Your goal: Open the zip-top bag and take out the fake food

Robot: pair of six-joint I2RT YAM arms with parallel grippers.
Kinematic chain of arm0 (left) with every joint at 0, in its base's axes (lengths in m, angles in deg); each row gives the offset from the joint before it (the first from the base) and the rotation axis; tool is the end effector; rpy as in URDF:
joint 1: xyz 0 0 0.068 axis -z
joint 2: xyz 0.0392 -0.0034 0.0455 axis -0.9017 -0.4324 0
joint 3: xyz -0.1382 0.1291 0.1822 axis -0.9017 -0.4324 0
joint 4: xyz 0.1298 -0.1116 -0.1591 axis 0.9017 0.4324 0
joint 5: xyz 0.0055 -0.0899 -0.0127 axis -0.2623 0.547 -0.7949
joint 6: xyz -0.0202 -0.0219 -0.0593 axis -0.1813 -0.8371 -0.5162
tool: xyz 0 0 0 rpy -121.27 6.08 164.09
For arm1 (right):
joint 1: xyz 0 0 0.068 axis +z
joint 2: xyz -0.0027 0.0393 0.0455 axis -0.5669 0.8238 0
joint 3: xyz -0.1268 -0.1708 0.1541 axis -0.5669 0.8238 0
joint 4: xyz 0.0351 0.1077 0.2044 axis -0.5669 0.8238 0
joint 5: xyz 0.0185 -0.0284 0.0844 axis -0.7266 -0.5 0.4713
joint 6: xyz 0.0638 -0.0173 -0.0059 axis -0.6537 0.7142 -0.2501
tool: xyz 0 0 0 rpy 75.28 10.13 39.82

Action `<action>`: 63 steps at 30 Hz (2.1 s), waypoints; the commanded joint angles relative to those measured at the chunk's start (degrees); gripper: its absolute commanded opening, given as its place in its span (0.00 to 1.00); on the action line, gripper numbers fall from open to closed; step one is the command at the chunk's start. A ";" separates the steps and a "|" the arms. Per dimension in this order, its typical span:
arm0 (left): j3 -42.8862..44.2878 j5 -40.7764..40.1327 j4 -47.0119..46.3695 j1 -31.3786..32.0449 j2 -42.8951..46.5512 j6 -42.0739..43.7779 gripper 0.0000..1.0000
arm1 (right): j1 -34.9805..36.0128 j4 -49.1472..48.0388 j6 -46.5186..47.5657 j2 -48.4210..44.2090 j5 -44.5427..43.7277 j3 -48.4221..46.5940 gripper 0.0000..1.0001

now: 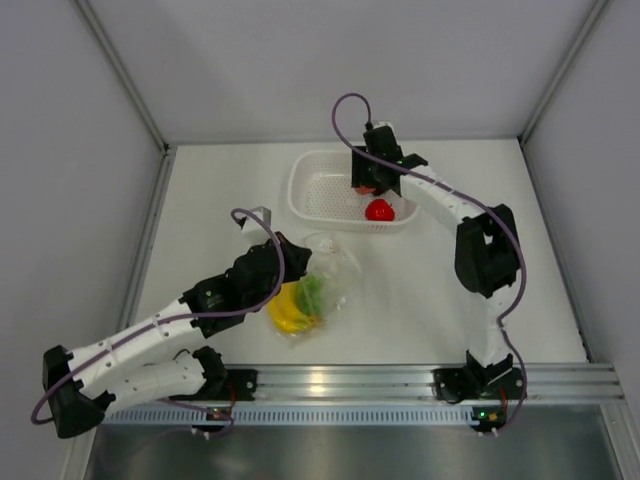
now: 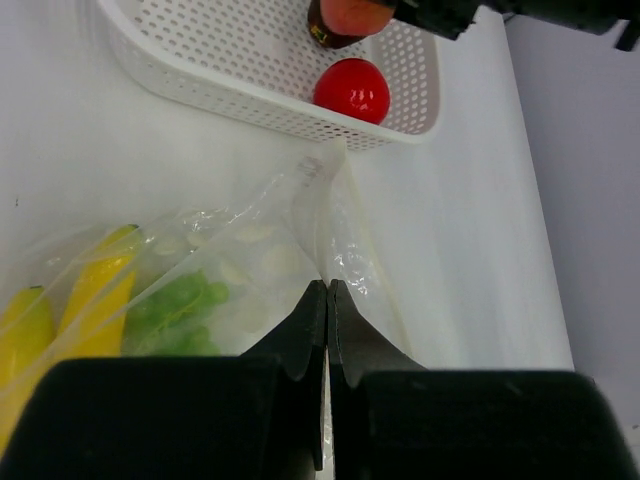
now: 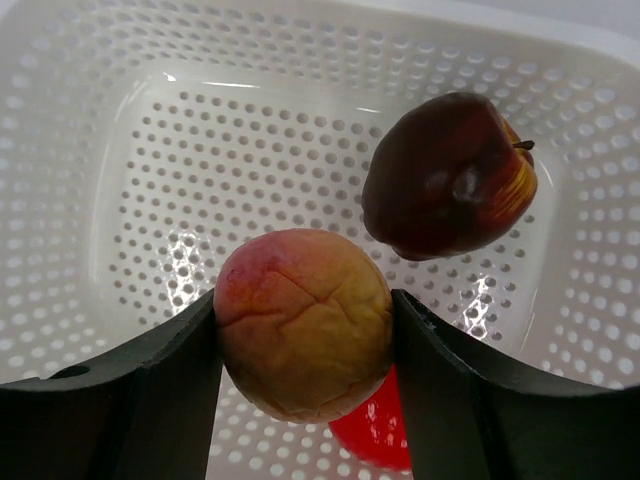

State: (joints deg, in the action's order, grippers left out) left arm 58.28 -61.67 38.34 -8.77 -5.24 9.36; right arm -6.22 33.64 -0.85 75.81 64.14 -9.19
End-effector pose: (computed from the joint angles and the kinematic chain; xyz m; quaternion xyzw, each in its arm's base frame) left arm 0.1306 -0.1445 0.2946 -0.1157 0.8083 -0.3038 0.4908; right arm 0.3933 0.2022 0.2668 -0.0333 0.8973 0.1086 0.4266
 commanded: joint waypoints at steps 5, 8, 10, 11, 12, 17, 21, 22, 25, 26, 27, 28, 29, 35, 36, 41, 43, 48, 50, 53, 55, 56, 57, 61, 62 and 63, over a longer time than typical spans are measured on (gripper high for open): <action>7.38 4.84 0.35 0.02 -3.36 7.03 0.00 | -0.28 7.47 1.93 6.63 -1.07 -11.86 0.85; 7.47 3.97 0.27 0.11 -3.10 6.25 0.00 | -0.28 7.99 2.89 5.32 0.86 -12.30 0.96; 6.95 2.74 0.26 0.11 -2.22 5.63 0.00 | -0.45 8.08 2.81 4.09 3.84 -11.95 1.00; 6.85 2.47 0.18 0.11 -1.69 5.10 0.00 | -1.06 8.34 2.03 2.69 7.85 -11.43 0.99; 6.77 2.38 0.18 0.11 -1.51 4.84 0.00 | -1.68 8.17 1.23 1.63 7.89 -10.47 1.00; 6.68 1.24 0.18 0.02 -1.34 3.70 0.00 | -5.81 -6.48 -6.32 -13.18 28.72 9.34 0.97; 5.63 -1.04 0.26 0.11 -2.13 1.76 0.00 | -3.63 -9.76 -8.97 -26.30 26.80 20.46 0.78; 5.45 -1.48 0.18 0.02 -2.30 1.32 0.00 | -3.01 -9.93 -9.06 -28.59 26.09 22.31 0.76; 4.57 -2.19 0.18 0.11 -2.83 -0.35 0.00 | 0.59 -9.23 -8.97 -36.86 22.06 28.37 0.73; 4.57 -2.28 0.18 0.02 -3.01 -0.87 0.00 | 1.82 -9.32 -8.88 -40.70 20.39 31.35 0.72; 4.39 -2.45 0.18 0.02 -3.27 -1.23 0.00 | 4.88 -9.41 -8.97 -42.31 18.29 32.86 0.71; 4.39 -2.54 0.18 0.11 -3.36 -1.32 0.00 | 6.21 -9.75 -9.32 -43.89 17.57 34.35 0.70; 4.31 -2.63 0.18 0.11 -3.45 -1.58 0.00 | 7.88 -10.45 -10.02 -46.34 17.30 37.06 0.69; 4.92 -1.75 0.00 0.02 -3.80 -1.32 0.00 | 18.60 -14.76 -15.64 -48.48 14.23 43.93 0.59; 4.92 -1.49 0.09 0.11 -3.80 -1.40 0.00 | 19.57 -15.90 -16.26 -48.13 12.39 44.56 0.56; 4.31 -0.52 0.09 0.11 -3.45 -2.99 0.00 | 25.55 -18.46 -19.34 -42.60 5.26 45.00 0.51; 4.13 0.00 -0.26 0.11 -3.27 -3.77 0.00 | 26.70 -19.59 -20.21 -38.92 3.24 43.95 0.51; 3.69 1.15 -0.61 0.19 -3.53 -4.04 0.00 | 28.64 -18.90 -22.24 -30.56 -0.79 40.00 0.50; 3.51 1.24 -0.61 0.20 -3.53 -4.30 0.00 | 28.99 -18.90 -23.12 -26.78 -1.51 38.41 0.50; 2.90 0.97 -0.61 0.11 -3.27 -4.57 0.00 | 29.60 -20.56 -24.70 -23.17 -4.22 38.23 0.50; 2.20 1.15 -1.05 0.20 -3.10 -4.48 0.00 | 29.95 -20.22 -25.14 -20.46 -4.67 37.27 0.51; 2.11 1.15 -0.97 0.20 -3.01 -4.48 0.00 | 29.96 -20.04 -25.14 -19.66 -4.59 37.01 0.51; 1.76 1.06 -1.05 0.20 -2.92 -4.39 0.00 | 30.04 -19.95 -25.40 -18.95 -4.67 36.92 0.52; 0.18 0.10 -1.05 0.20 -1.78 -5.01 0.00 | 30.22 -20.04 -26.02 -16.32 -5.20 37.09 0.53; -0.09 -0.25 -1.05 0.20 -1.34 -5.01 0.00 | 30.22 -20.13 -26.28 -15.87 -4.94 37.09 0.54; -0.26 -0.34 -1.05 0.20 -1.34 -5.01 0.00 | 30.22 -20.30 -26.54 -15.00 -4.59 37.09 0.55</action>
State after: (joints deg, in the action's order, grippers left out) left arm 58.87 -60.93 39.54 -8.77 -8.37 5.01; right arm 22.85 16.33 -25.77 59.31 60.84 29.91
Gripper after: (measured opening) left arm 0.015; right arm 0.541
